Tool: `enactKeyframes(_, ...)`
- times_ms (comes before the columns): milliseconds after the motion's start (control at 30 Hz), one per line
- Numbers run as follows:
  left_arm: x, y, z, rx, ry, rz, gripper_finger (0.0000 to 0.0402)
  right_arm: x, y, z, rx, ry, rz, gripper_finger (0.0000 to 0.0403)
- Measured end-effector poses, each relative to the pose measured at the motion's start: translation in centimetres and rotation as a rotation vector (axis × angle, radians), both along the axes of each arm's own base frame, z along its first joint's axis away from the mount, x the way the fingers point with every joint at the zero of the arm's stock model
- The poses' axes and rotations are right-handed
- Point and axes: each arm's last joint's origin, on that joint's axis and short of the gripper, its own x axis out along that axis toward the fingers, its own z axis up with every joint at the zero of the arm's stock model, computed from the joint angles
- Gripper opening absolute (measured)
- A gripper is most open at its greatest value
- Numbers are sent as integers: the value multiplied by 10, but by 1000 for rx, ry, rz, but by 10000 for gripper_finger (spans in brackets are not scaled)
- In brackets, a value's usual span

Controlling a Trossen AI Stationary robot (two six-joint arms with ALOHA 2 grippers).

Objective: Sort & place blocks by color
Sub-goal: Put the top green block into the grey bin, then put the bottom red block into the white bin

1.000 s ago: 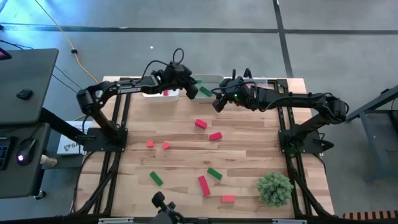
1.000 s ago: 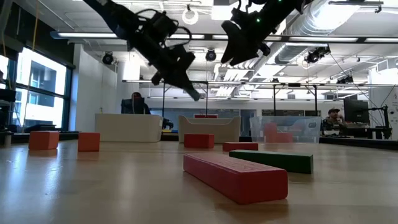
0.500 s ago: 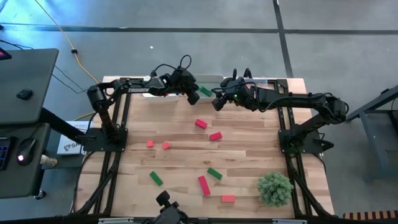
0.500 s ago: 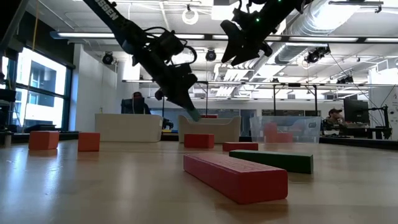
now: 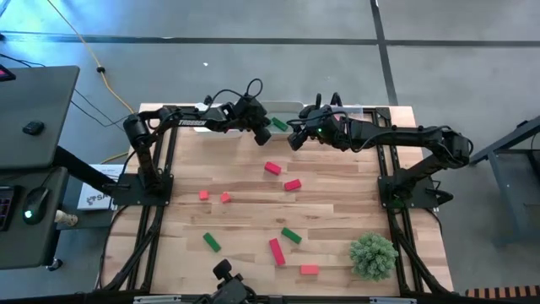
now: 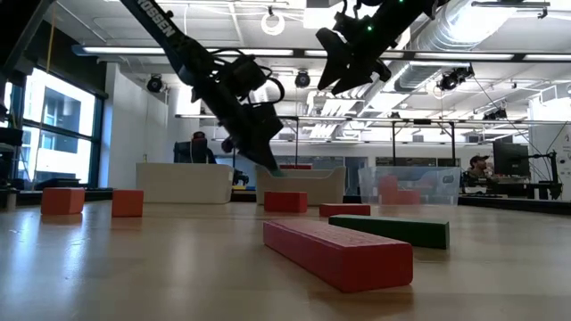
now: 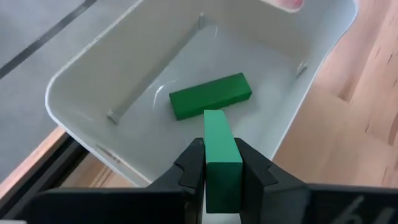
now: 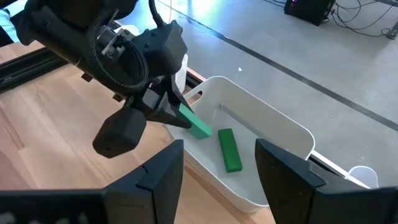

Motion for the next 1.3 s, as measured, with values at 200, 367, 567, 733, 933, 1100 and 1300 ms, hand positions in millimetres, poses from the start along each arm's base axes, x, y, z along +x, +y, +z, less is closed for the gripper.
enactKeyframes(200,0,0,0,3,-1,2,62,0,0,0,12,-11,-5,188)
enactKeyframes(367,0,-1,0,15,18,-20,79,0,0,0,13,-11,-6,188)
enactKeyframes(567,0,-1,0,30,34,-58,97,0,0,0,21,-19,-12,188)
enactKeyframes(733,-1,-3,5,27,22,-79,117,0,0,-1,29,-18,-18,188)
enactKeyframes(933,-6,-7,28,78,3,-104,145,-1,1,-2,34,1,-18,188)
enactKeyframes(1100,-13,-18,56,124,-27,-130,165,-2,1,-4,49,2,-35,188)
enactKeyframes(1300,-18,-43,93,147,-126,-225,169,-3,0,-4,56,-3,-79,188)
